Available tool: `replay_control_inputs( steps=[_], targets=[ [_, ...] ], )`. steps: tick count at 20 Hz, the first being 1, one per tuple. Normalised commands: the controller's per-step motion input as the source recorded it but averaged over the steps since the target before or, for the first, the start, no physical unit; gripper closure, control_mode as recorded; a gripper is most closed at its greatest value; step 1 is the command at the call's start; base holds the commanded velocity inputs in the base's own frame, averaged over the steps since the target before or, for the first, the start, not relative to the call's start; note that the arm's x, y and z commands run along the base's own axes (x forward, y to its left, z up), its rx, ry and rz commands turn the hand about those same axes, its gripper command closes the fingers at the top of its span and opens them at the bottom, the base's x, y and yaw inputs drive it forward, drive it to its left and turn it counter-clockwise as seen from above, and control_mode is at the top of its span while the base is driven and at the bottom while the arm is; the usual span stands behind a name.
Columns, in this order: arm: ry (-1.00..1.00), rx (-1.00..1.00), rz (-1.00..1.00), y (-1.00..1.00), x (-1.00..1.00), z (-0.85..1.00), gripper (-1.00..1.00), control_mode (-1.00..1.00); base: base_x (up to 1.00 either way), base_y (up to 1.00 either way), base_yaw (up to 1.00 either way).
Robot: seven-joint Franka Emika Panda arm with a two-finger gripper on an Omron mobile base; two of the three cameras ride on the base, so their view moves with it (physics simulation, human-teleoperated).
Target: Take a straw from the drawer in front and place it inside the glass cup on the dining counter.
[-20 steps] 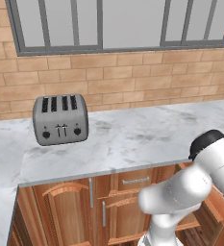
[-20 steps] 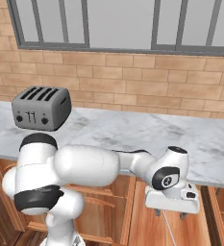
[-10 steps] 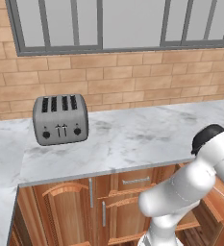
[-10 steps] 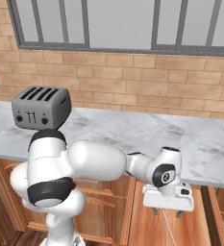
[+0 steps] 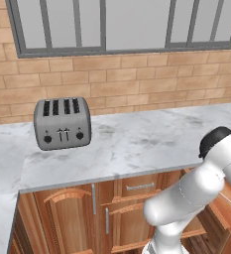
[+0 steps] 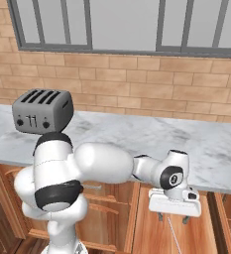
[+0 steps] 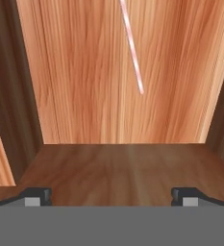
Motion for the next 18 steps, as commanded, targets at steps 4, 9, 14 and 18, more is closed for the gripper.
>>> replay_control_inputs(
  steps=[4,9,14,18],
  targets=[
    [0.00,0.04,0.00,0.00,0.00,0.00,-1.00,-1.00,0.00,0.00,0.00],
    [-0.01,0.06,0.00,0.00,0.00,0.00,-1.00,-1.00,0.00,0.00,0.00],
    [0.00,0.04,0.00,0.00,0.00,0.00,-1.00,-1.00,0.00,0.00,0.00],
    [0.00,0.01,0.00,0.04,0.00,-0.06,-1.00,-1.00,0.00,0.00,0.00]
  ],
)
